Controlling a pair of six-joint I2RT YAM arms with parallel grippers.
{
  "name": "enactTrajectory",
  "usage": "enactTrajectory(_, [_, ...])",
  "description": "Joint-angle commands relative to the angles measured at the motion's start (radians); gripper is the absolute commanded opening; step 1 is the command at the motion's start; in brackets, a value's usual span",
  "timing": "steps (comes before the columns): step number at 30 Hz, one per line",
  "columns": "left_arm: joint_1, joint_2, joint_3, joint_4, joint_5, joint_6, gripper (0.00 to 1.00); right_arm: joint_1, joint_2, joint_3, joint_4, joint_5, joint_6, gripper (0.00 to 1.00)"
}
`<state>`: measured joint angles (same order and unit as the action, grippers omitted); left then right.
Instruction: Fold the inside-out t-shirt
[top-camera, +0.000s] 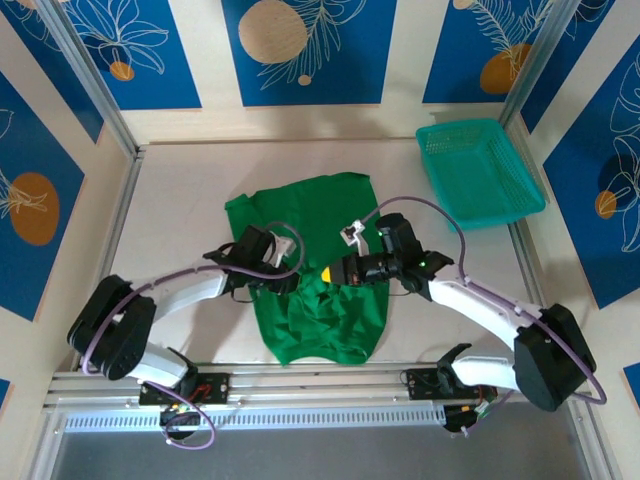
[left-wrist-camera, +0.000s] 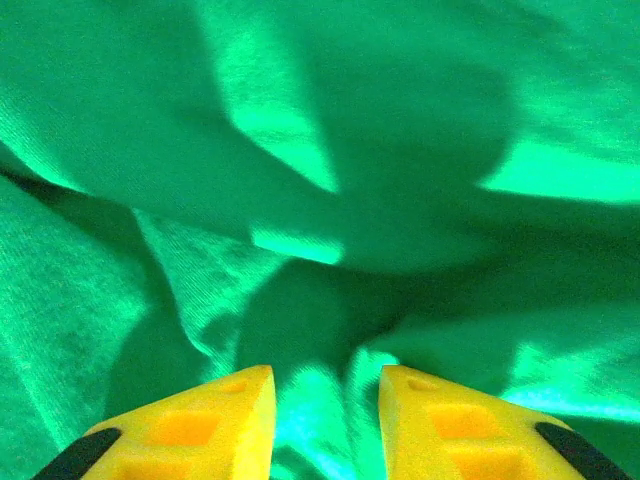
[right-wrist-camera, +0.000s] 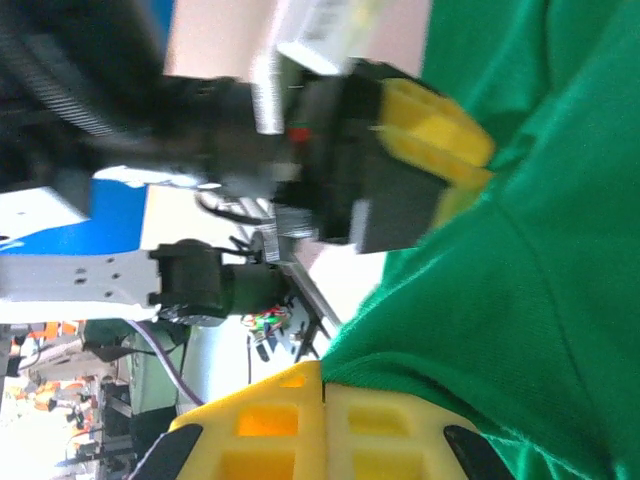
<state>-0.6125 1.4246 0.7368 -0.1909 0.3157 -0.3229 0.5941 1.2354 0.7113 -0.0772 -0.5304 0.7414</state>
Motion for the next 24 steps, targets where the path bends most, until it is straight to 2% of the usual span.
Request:
enactTrajectory(1, [0.005,-0.149,-0.03,-0.02,0.11,-0.01,0.35,-0.008,0.06,0.034,-0.065,0.02,0.009,0.0])
enactTrajectory(3, [0.0,-0.247,-0.062,-0.016,0.156,-0.034,0.36,-0.003,0.081,0.032,-0.03,0.016,0.033,0.0])
enactTrajectory(5, [-0.04,-0.328,-0.105,0.018,0.151,-0.093,0.38,-0.005,0.103,0.034,0.003,0.008,0.06,0.0])
enactTrajectory(9, [-0.125,-0.378,-0.152,0.044,0.124,-0.121,0.43,-0.013,0.151,0.076,-0.016,0.038,0.101,0.0])
enactTrajectory(15, [-0.21,-0.285,-0.18,0.215,0.07,-0.198,0.56,-0.024,0.186,0.132,-0.015,0.01,0.135,0.0])
enactTrajectory(18, [-0.224,-0.213,-0.075,0.125,0.02,-0.148,0.62,-0.025,0.179,0.134,-0.014,0.015,0.152,0.0])
enactTrajectory(23, [-0.205,-0.206,-0.004,0.067,-0.15,-0.128,0.62,-0.024,0.131,0.13,-0.04,0.016,0.15,0.0])
enactTrajectory(24, [-0.197,-0.197,0.015,0.042,-0.182,-0.13,0.59,-0.026,0.111,0.124,-0.048,0.021,0.153,0.0])
